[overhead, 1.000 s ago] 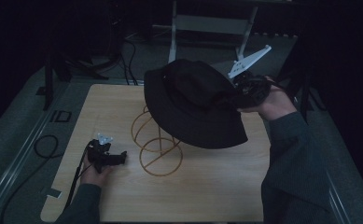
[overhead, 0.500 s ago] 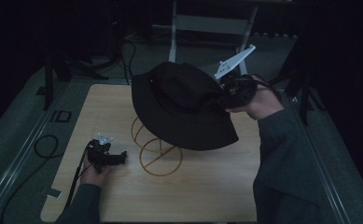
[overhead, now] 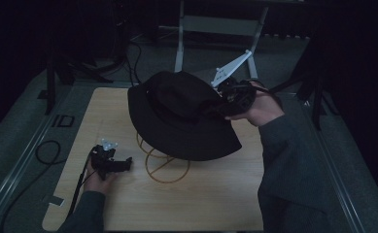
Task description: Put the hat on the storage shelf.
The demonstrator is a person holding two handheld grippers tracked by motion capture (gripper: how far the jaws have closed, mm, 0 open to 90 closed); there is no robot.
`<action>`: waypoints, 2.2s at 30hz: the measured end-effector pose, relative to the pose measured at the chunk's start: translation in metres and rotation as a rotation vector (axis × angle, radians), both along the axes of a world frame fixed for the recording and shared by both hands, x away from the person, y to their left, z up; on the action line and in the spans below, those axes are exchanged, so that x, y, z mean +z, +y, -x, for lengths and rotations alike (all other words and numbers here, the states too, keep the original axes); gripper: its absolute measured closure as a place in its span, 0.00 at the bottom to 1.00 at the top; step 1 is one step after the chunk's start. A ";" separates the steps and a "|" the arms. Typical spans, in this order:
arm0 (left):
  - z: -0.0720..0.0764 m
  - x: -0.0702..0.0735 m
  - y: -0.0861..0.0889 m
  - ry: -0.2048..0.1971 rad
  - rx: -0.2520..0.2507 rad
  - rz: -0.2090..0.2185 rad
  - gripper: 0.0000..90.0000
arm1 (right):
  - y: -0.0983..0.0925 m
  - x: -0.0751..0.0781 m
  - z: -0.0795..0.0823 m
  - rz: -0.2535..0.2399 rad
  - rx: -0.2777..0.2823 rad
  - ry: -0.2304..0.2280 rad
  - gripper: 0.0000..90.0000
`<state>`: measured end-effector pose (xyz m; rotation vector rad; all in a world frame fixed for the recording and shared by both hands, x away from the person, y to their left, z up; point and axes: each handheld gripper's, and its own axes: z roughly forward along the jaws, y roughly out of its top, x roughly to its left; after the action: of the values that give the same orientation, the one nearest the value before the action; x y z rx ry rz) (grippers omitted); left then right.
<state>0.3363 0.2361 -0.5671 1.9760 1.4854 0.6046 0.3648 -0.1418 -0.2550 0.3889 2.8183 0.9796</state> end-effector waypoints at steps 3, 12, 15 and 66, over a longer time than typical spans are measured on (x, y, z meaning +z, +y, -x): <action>0.000 0.000 0.000 0.000 0.000 0.000 0.02 | 0.005 -0.001 0.001 0.002 0.012 0.000 0.96; 0.000 0.000 0.000 0.001 0.000 0.001 0.02 | 0.017 -0.006 0.001 0.031 0.034 0.002 0.96; 0.000 0.000 0.000 0.001 0.000 0.001 0.02 | 0.023 -0.008 0.002 0.032 0.041 0.004 0.96; 0.000 0.000 0.000 -0.002 0.001 0.001 0.02 | 0.031 -0.051 -0.010 0.112 -0.107 0.085 0.18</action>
<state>0.3362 0.2361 -0.5671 1.9737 1.4854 0.6054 0.3746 -0.1108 -0.3063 0.5730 2.8766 0.7981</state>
